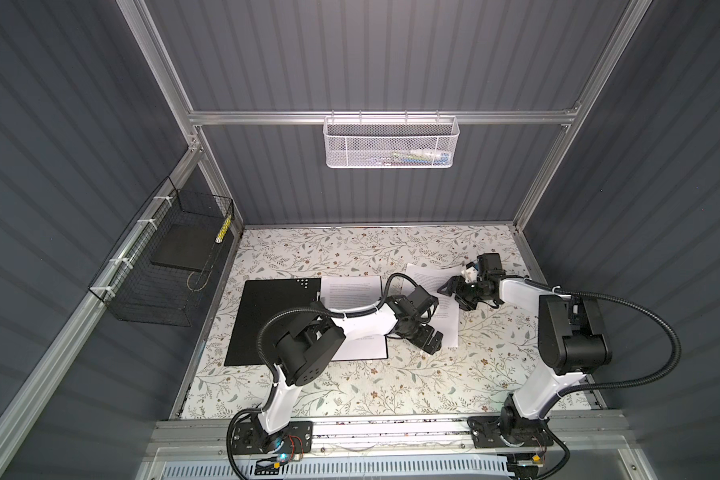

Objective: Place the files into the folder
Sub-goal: 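Grip the lifted sheet edge with the right gripper while the left holds it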

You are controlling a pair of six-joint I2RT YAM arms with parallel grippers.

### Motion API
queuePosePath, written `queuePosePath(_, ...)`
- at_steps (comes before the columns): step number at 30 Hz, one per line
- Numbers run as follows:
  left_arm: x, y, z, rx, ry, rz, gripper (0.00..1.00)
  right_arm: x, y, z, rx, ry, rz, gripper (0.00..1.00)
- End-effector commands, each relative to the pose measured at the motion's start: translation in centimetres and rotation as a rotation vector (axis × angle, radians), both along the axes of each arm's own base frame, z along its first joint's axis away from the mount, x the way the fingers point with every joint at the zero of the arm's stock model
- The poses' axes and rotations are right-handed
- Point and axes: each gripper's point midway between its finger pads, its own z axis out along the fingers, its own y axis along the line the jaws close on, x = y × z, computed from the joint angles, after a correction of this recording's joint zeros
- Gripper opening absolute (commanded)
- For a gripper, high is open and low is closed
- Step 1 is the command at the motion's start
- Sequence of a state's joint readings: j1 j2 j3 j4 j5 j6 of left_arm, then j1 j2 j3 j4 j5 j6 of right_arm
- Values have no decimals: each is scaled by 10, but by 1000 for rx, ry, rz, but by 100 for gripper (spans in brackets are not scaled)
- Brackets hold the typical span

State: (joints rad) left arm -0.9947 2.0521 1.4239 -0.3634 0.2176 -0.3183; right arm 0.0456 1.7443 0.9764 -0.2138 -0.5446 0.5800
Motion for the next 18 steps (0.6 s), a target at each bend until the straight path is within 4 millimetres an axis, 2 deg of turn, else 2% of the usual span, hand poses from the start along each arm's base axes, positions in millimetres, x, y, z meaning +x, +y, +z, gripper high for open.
queuePosePath(1,-10,16,-27,62,83,12,100,-1,-5,5,-25,-43,-6,53)
queuePosePath(4,-8,16,-27,57,90,18,100,-7,-7,3,-39,-41,-8,44)
queuePosePath(8,-7,14,-20,36,92,22,100,-13,-8,2,-42,-34,-12,18)
queuePosePath(10,-7,10,-12,8,95,22,100,-17,-9,3,-49,-28,-18,7)
queuePosePath(12,-7,3,3,-38,101,21,100,-21,-12,6,-66,-36,-28,0)
queuePosePath(13,-10,-2,14,-82,125,14,100,-24,-15,7,-79,-42,-37,0)
queuePosePath(16,-13,-31,76,-346,180,17,100,-33,-24,16,-122,-66,-66,0)
queuePosePath(18,-10,-40,116,-492,156,31,100,-40,-26,25,-132,-82,-76,0)
